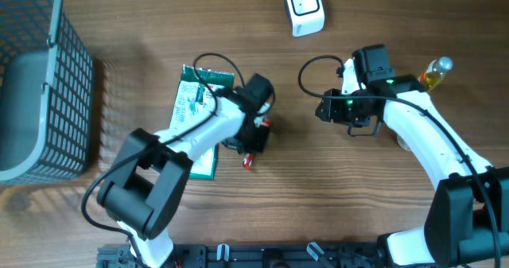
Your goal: Scan the item barcode
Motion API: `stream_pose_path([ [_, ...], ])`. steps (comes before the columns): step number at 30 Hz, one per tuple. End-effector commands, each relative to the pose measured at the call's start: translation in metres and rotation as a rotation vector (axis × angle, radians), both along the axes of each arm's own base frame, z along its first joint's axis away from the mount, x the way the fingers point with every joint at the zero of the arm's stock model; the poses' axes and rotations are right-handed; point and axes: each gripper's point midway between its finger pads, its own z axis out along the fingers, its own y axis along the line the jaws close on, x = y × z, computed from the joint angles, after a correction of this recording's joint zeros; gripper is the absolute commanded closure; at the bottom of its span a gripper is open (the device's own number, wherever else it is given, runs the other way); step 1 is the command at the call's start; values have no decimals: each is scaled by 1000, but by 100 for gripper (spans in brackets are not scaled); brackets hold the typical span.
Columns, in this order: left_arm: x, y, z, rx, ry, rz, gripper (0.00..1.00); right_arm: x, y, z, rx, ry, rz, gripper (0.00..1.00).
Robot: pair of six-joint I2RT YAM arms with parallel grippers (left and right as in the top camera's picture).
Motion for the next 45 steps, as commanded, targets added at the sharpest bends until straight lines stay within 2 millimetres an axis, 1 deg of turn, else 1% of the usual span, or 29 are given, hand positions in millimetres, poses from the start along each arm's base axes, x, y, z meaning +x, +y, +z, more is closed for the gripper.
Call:
stream_pose_path([
  [1,15,-25,67,-388,43,47,96,-7,25,27,270,-30,122,48],
  [2,17,-26,81,-480,59,51,96,-7,26,32,312,-38,135,46],
  [4,18,-31,121,-758,104,18,96,-10,36,47,426,-61,187,46],
  [5,23,-26,125,-783,104,41,96,-10,36,47,425,-62,187,46],
  [6,29,-18,122,-769,90,63,96,-10,36,47,425,-63,188,46],
  [9,33,-13,119,-749,77,76,96,-11,36,46,426,-58,188,45],
  [10,37,-6,109,-678,49,87,96,-12,36,46,426,-53,187,45],
  [12,47,18,83,-478,11,178,96,-17,38,45,422,-33,191,45],
  [13,54,34,72,-365,-12,252,95,-20,42,44,421,-23,201,50],
  [14,58,41,67,-312,-23,296,93,-21,43,40,396,-2,184,52],
  [15,66,56,60,-224,-59,361,91,-22,43,32,335,37,134,56],
  [16,70,62,58,-185,-78,392,90,-22,45,26,293,56,103,56],
  [17,78,74,54,-123,-114,450,85,-24,52,21,243,72,83,56],
  [18,82,78,54,-99,-135,480,79,-29,61,14,180,100,41,57],
  [19,86,78,54,-105,-149,483,69,-33,66,9,132,128,-13,55],
  [20,87,78,55,-107,-154,483,64,-41,74,4,91,168,-78,36],
  [21,87,78,55,-107,-154,483,62,-53,85,-1,44,219,-158,32],
  [23,87,78,55,-107,-154,483,56,-68,102,-5,-5,243,-234,22],
  [25,87,78,55,-107,-154,483,52,-78,112,-10,-73,220,-342,22],
  [27,87,78,55,-107,-154,483,48,-80,115,-14,-139,155,-425,25],
  [30,87,78,55,-107,-154,482,44,-85,119,-24,-217,83,-462,29],
  [32,87,78,55,-107,-154,482,42,-85,126,-42,-237,90,-447,32],
  [35,87,78,55,-107,-154,482,41,-91,127,-74,-292,150,-436,38],
  [37,87,78,55,-107,-154,482,40,-95,131,-91,-296,193,-425,41],
  [38,87,78,55,-107,-154,482,40,-95,132,-94,-297,200,-421,44],
  [39,87,78,55,-107,-154,482,40,-95,133,-97,-298,206,-418,51],
  [42,87,78,55,-107,-154,482,38,-94,134,-93,-286,207,-394,89],
  [43,87,78,55,-107,-154,482,35,-92,137,-89,-272,199,-342,96],
  [45,86,75,55,-124,-145,479,33,-83,149,-64,-200,145,-115,96],
])
